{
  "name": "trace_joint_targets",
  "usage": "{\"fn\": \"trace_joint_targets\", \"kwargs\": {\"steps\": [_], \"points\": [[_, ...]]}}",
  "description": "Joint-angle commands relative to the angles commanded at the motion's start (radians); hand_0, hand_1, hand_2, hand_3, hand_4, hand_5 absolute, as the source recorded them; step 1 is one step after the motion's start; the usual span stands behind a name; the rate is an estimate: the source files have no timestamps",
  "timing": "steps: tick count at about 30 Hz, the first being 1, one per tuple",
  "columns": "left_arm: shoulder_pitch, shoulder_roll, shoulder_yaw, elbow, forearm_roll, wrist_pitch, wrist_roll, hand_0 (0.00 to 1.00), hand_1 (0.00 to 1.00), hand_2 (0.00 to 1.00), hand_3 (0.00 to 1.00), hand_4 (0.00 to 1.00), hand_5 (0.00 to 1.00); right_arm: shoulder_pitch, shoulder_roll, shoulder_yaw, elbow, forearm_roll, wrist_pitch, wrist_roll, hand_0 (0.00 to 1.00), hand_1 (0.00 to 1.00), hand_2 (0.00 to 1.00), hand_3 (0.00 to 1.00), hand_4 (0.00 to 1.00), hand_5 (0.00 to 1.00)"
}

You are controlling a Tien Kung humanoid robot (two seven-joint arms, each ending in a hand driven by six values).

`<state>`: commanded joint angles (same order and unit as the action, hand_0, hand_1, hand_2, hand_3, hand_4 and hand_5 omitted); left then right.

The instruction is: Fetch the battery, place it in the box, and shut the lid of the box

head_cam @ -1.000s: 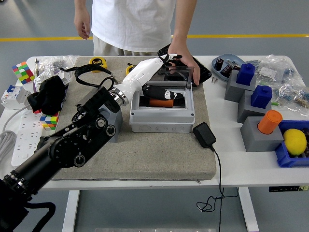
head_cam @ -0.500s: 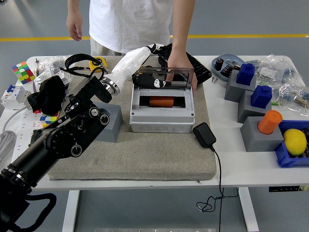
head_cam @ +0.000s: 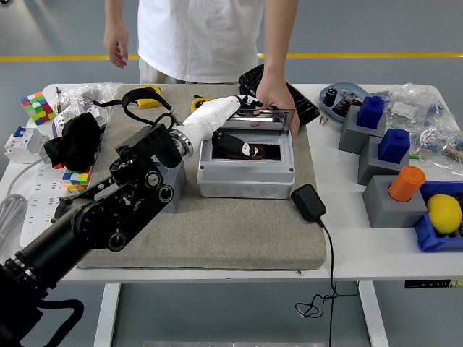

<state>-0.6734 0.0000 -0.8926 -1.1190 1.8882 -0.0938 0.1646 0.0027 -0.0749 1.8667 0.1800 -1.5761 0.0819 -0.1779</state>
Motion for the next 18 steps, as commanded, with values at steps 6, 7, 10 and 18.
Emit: {"fn": "trace_joint_targets", "kwargs": {"steps": [6,7,10,18], "points": [[0.032,0.0,0.013,-0.078,-0.017,-0.025,0.047,0.719,0.759,0.757,0.832,0.998,0.376,-0.004,0.0,0.003,0.0,-0.003,0.0,0.001,0.766,0.72,0.731,0.749,0.998,0.541],[0.036,0.0,0.018,-0.088,-0.021,-0.031,0.057,0.719,0.759,0.757,0.832,0.998,0.376,-0.005,-0.001,0.002,0.0,-0.002,0.0,0.001,0.766,0.72,0.731,0.749,0.998,0.541],[0.048,0.0,0.028,-0.109,-0.031,-0.04,0.071,0.719,0.759,0.757,0.832,0.998,0.376,-0.006,-0.001,-0.001,0.0,0.0,0.0,0.003,0.766,0.72,0.731,0.749,0.998,0.541],[0.077,0.0,0.051,-0.163,-0.063,-0.046,0.083,0.688,0.74,0.743,0.827,0.998,0.386,-0.009,0.0,-0.006,0.0,0.007,0.001,0.007,0.766,0.72,0.731,0.75,0.998,0.541]]}}
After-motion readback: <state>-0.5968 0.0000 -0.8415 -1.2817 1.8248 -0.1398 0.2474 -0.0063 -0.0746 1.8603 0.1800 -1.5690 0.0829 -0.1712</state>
